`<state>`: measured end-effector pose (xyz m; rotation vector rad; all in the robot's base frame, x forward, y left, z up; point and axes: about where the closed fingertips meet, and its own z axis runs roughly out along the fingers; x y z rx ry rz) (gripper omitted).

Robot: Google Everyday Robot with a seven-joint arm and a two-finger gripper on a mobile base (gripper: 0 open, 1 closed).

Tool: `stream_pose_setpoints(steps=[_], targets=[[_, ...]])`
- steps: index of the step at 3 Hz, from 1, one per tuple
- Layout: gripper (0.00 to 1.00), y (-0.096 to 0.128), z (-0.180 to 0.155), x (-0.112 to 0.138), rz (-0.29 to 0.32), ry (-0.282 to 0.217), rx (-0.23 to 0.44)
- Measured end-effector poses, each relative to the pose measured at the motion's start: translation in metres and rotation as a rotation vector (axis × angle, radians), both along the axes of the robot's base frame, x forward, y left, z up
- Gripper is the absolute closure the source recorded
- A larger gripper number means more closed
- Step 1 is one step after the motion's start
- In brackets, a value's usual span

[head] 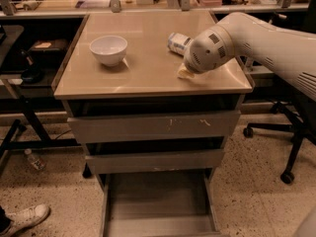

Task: Pick blue plastic bottle from bottom drawer and place on counter

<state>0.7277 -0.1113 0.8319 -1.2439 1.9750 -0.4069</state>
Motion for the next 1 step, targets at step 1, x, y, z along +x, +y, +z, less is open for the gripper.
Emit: stream_pose_setpoints(steps=[1], targets=[[0.0, 0.0, 0.0, 0.0, 0.0, 0.0, 0.0]])
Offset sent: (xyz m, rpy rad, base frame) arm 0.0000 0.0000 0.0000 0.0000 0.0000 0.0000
